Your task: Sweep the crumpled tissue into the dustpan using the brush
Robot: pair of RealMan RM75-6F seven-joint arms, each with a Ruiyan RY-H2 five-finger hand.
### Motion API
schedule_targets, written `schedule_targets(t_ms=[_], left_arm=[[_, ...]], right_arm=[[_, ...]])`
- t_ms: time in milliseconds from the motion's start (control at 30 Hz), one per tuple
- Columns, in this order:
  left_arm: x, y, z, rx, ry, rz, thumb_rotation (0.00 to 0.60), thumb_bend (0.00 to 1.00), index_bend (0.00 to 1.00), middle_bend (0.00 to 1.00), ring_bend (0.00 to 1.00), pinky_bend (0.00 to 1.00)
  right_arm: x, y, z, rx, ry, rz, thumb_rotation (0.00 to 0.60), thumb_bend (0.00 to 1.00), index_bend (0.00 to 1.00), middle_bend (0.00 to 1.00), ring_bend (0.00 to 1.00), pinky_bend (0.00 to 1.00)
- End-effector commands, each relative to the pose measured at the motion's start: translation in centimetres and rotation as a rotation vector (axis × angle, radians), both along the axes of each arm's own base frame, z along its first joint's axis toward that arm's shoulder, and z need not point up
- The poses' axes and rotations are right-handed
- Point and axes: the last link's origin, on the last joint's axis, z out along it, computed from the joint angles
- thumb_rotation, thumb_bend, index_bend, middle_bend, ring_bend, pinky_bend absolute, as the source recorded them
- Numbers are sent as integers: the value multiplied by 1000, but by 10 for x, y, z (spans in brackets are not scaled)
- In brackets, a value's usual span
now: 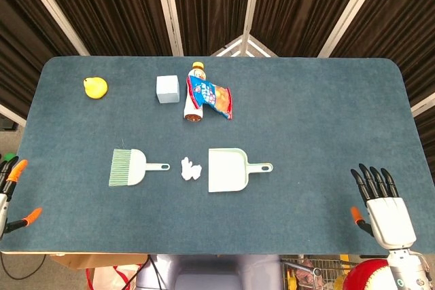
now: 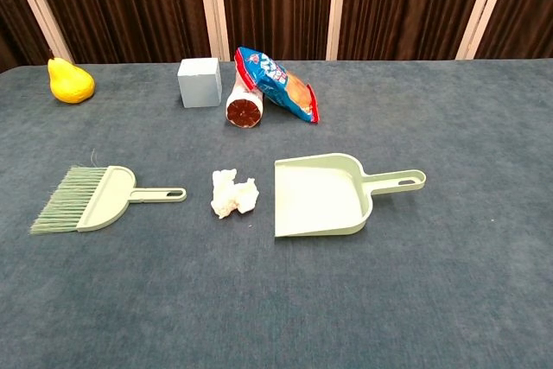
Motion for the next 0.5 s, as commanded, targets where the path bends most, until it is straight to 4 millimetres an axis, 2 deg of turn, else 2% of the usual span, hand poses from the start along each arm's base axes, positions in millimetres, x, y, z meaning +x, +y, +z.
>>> schedule_targets(t_ms=[33, 100, 167, 233, 267, 300, 400, 500], left_arm=[[0, 0, 0, -1, 0, -2, 600, 0, 0, 0, 0, 31], [0, 0, 0, -6, 2, -3, 600, 0, 0, 0, 0, 31], [0, 0, 0, -5, 1, -2, 600, 0, 0, 0, 0, 31], [0, 0, 0, -6, 0, 0, 600, 0, 0, 0, 0, 31], [0, 0, 0, -6, 2, 0, 600, 0, 0, 0, 0, 31], [0, 0, -1, -8, 3, 0, 600, 0, 0, 0, 0, 31], [0, 0, -1, -10, 4, 0, 600, 0, 0, 0, 0, 31], [0, 1, -2, -13, 7, 5, 600, 0, 0, 0, 0, 31]], right_arm=[[3, -4, -1, -1, -11, 5, 600, 369, 0, 0, 0, 0], [9, -16, -1, -6, -36, 15, 600, 369, 0, 0, 1, 6], [15, -27, -1, -10, -49, 21, 600, 369, 0, 46, 60, 112], [23, -42, -3, -10, -79, 32, 600, 369, 0, 249, 283, 380], [27, -48, -4, -5, -94, 35, 600, 369, 0, 335, 371, 464], [30, -55, -7, 0, -106, 34, 600, 369, 0, 471, 506, 582], [42, -74, -17, 30, -115, 21, 600, 369, 7, 671, 693, 738], [56, -90, -30, 62, -96, 13, 600, 369, 64, 758, 777, 804]])
